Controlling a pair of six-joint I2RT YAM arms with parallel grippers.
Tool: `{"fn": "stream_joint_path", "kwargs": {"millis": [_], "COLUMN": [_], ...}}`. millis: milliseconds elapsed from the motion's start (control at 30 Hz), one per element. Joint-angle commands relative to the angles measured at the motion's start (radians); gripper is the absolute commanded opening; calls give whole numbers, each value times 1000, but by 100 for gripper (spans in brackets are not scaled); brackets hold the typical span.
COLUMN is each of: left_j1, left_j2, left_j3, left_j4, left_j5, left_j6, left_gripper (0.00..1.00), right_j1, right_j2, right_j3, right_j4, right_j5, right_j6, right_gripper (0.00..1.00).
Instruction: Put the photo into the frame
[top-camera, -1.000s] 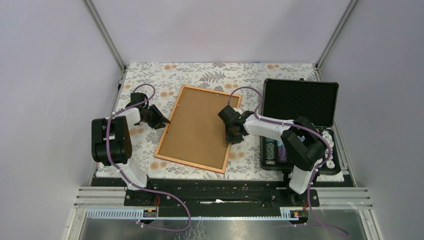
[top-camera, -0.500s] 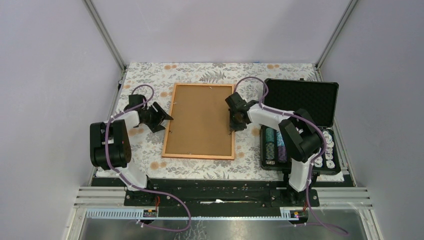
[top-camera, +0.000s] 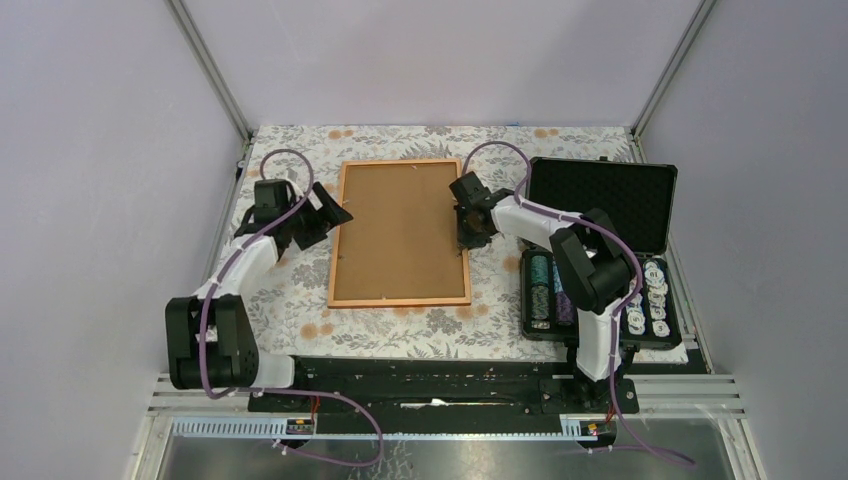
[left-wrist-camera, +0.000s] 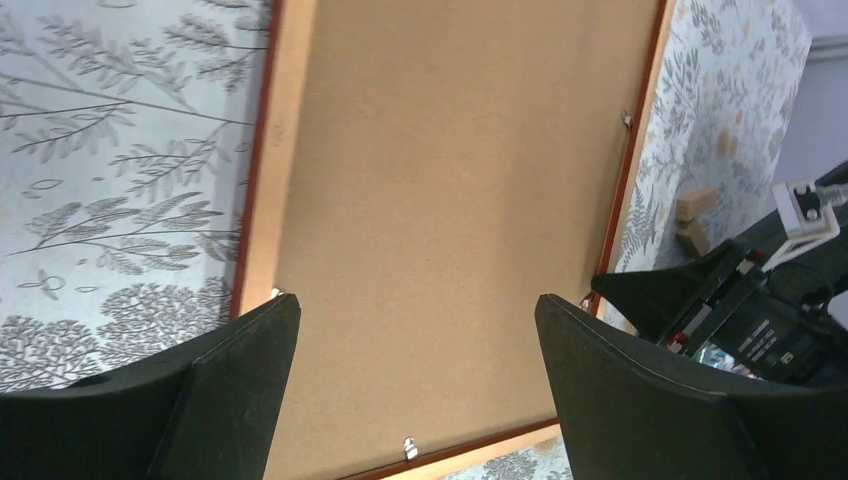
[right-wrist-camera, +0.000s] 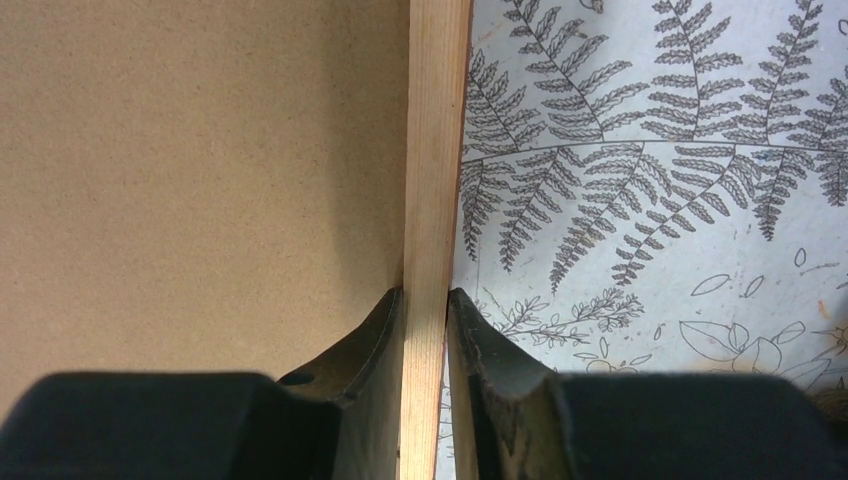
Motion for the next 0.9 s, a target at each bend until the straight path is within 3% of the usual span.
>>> {"fn": "stream_joint_path", "kwargs": {"millis": [0, 167, 300, 467, 600, 733, 800, 867], "left_j1": [-102, -282, -419, -718, -1133, -1621, -1714, -1736], "left_j2": [-85, -153, -302, -418, -412, -259, -73, 102], "left_j3": [21, 25, -40, -89, -171, -246, -181, -95], "left_j4": [28, 67, 160, 147, 213, 440, 417, 354], "left_j5": [-67, -57, -69, -305, -720, -1348, -1486, -1540], "left_j6": [78, 144, 166, 184, 236, 561, 648, 667], "left_gripper": [92, 90, 89, 91, 92, 98, 98, 98], "right_j1": [1, -25, -49, -56, -59, -62, -63, -64], "right_j2": [-105, -156, -189, -202, -201, -207, -209, -212], "right_j3": [-8, -29, -42, -34, -22, -19, -19, -19], "right_j4": [-14, -17, 17, 7, -10, -17, -17, -18], "right_j5": [-1, -65, -113, -138, -151, -158, -161, -163], "right_j6": [-1, 52, 55, 59, 56, 56, 55, 56], "right_gripper": [0, 0, 0, 0, 0, 0, 0, 0]}}
